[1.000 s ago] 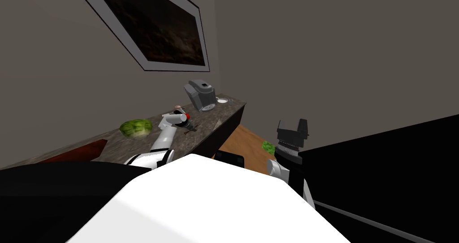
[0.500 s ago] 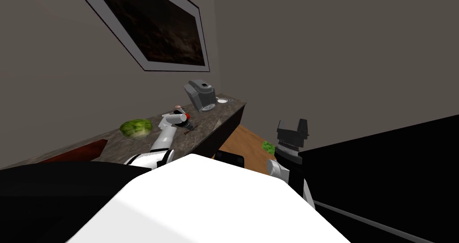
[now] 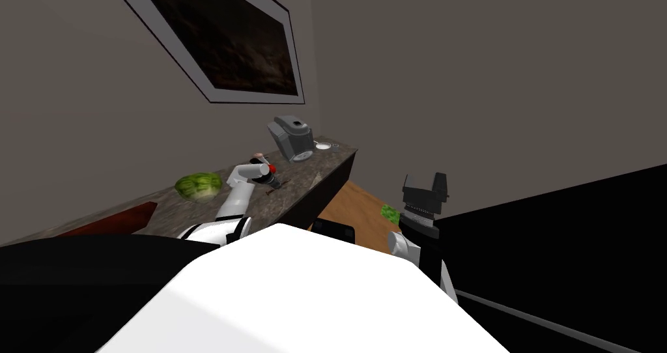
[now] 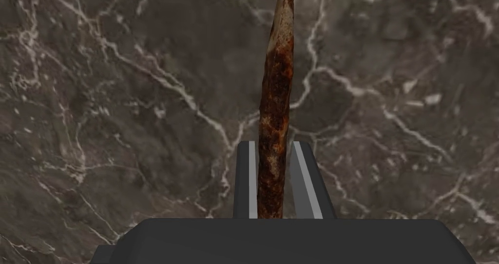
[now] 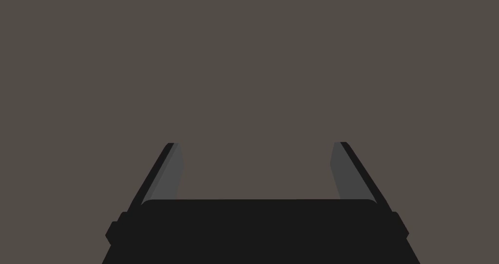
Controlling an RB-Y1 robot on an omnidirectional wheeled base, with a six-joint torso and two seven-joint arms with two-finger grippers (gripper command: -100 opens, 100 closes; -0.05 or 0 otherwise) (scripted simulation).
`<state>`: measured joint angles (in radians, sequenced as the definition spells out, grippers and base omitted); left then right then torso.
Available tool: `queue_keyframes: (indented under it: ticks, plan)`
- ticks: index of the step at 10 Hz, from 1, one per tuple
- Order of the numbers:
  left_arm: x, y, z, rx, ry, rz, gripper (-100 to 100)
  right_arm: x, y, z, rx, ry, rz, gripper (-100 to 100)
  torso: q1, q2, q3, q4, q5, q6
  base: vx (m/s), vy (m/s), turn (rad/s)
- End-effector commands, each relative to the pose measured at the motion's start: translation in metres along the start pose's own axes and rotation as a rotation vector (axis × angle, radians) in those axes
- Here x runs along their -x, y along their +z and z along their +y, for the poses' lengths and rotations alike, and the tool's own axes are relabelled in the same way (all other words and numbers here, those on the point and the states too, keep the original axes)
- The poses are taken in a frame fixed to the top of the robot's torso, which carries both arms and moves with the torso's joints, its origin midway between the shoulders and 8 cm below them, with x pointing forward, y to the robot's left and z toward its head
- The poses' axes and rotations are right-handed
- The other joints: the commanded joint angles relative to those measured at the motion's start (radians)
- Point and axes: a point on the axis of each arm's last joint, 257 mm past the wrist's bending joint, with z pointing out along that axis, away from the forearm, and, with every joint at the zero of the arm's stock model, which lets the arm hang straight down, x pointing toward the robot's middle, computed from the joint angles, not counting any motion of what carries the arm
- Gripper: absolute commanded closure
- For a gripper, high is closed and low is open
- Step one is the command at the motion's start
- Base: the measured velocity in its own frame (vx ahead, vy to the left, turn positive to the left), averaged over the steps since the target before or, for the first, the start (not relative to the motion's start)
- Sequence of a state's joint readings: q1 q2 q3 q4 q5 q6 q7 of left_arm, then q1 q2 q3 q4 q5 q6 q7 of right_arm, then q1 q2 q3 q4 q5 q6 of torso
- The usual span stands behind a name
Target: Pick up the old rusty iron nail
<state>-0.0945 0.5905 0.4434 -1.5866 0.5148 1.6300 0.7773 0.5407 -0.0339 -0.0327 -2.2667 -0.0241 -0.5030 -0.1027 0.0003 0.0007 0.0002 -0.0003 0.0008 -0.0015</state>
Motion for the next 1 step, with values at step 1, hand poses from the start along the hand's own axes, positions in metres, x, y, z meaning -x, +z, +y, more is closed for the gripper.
queue_keyframes:
  ticks: [1]
  plan:
    - [0.0000,0.0000,0.0000,0.000,0.000,0.000,0,0.0000,0.0000,0.0000,0.000,0.000,0.000,0,0.000,0.000,0.000,0.000,0.000,0.000,0.000,0.000,0.000]
